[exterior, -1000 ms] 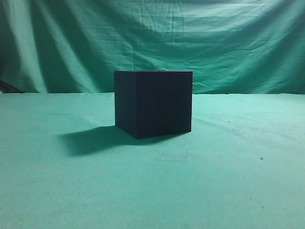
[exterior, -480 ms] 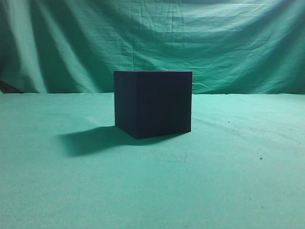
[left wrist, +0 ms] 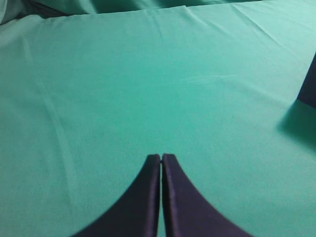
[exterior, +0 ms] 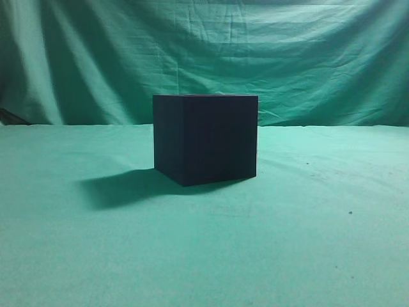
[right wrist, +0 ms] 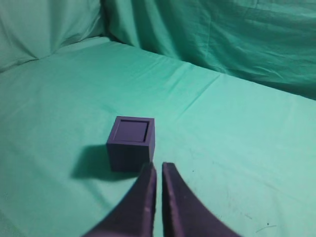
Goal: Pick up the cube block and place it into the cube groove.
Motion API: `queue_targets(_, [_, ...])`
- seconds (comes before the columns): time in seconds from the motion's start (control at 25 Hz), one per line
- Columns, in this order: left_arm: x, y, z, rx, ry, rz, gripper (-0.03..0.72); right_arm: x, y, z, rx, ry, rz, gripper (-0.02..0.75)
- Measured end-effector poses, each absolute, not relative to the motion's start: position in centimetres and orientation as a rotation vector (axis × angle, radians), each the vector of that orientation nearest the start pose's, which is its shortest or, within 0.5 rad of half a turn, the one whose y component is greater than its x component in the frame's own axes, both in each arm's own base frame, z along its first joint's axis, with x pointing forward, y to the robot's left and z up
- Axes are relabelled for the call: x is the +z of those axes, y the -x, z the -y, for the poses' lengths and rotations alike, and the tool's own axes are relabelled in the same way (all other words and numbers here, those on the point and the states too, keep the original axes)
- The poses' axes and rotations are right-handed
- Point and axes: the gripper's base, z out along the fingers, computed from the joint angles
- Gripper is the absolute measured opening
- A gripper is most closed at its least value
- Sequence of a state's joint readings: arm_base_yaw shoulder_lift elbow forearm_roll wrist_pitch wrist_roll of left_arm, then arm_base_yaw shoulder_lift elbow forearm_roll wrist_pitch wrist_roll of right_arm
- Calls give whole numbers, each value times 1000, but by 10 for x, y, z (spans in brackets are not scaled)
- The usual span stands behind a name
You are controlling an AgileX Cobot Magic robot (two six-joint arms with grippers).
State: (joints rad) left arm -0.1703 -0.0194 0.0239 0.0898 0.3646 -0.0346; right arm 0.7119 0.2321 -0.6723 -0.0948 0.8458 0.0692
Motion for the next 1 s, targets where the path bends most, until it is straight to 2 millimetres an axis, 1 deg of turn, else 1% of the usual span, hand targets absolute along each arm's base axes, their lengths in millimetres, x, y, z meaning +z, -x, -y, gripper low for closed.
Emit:
queue_targets(0.08, [173, -52, 6, -55, -181, -1843, 0, 329, -27, -14, 403, 576, -1789, 0])
queue_targets(0.28, [173, -52, 6, -55, -181, -1843, 0, 286, -34, -13, 302, 396, -1727, 0])
queue_targets(0.36, [173, -52, 6, -55, -181, -1843, 0, 265, -36, -12, 257, 316, -1725, 0])
queue_targets(0.44, [173, -52, 6, -55, -181, -1843, 0, 250, -38, -10, 219, 241, -1712, 0])
queue_targets(0.52, [173, -52, 6, -55, -181, -1843, 0, 229, -43, -9, 177, 167, -1742, 0])
queue_targets(0.56, [173, -52, 6, -55, -181, -1843, 0, 229, -43, -9, 177, 167, -1742, 0])
queue_targets(0.6, [173, -52, 6, -55, -181, -1843, 0, 222, -44, -8, 164, 137, -1756, 0])
queue_targets(0.64, [173, -52, 6, -55, -181, -1843, 0, 209, -47, -6, 138, 79, -1791, 0])
queue_targets(0.76, [173, -52, 6, -55, -181, -1843, 0, 192, -50, -5, 118, 14, -1837, 0])
queue_targets(0.92, [173, -52, 6, -55, -181, -1843, 0, 174, -52, -4, 105, -5, -1885, 0])
queue_targets(1.0, [173, -52, 6, -55, -181, -1843, 0, 169, -52, -4, 102, -3, -1902, 0])
